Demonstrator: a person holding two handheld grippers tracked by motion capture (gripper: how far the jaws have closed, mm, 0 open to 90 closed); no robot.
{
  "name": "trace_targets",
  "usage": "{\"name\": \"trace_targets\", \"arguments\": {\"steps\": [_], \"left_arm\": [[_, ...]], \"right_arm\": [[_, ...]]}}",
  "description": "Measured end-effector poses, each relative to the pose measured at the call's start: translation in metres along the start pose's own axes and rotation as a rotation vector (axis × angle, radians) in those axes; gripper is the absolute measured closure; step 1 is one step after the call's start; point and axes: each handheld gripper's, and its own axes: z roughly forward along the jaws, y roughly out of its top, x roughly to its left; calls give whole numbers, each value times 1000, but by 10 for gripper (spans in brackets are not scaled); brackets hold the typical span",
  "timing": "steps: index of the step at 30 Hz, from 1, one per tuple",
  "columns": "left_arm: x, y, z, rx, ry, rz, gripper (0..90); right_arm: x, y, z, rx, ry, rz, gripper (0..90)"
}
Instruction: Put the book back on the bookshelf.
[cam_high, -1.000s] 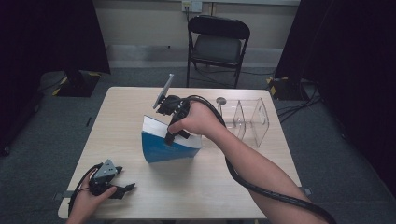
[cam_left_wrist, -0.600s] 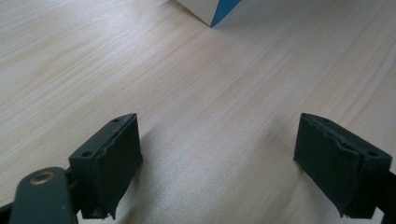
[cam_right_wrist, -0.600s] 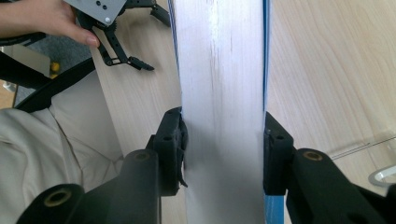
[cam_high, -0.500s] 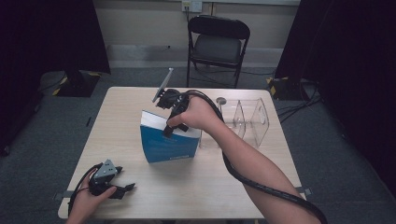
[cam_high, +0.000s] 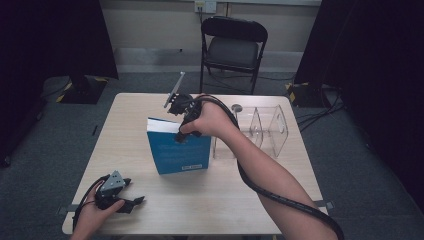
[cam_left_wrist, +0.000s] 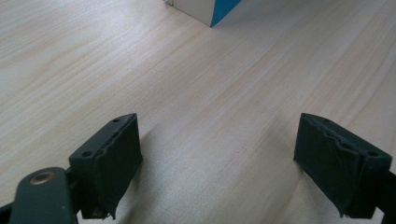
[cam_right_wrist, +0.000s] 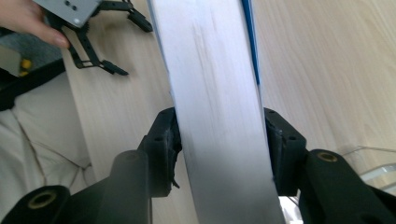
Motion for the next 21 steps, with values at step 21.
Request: {"name": "trace_targets", "arguments": {"steps": [21], "left_arm": [[0, 0, 0, 3, -2, -3, 140]], "right_arm": [[-6, -20, 1, 10, -22, -1, 567]]}}
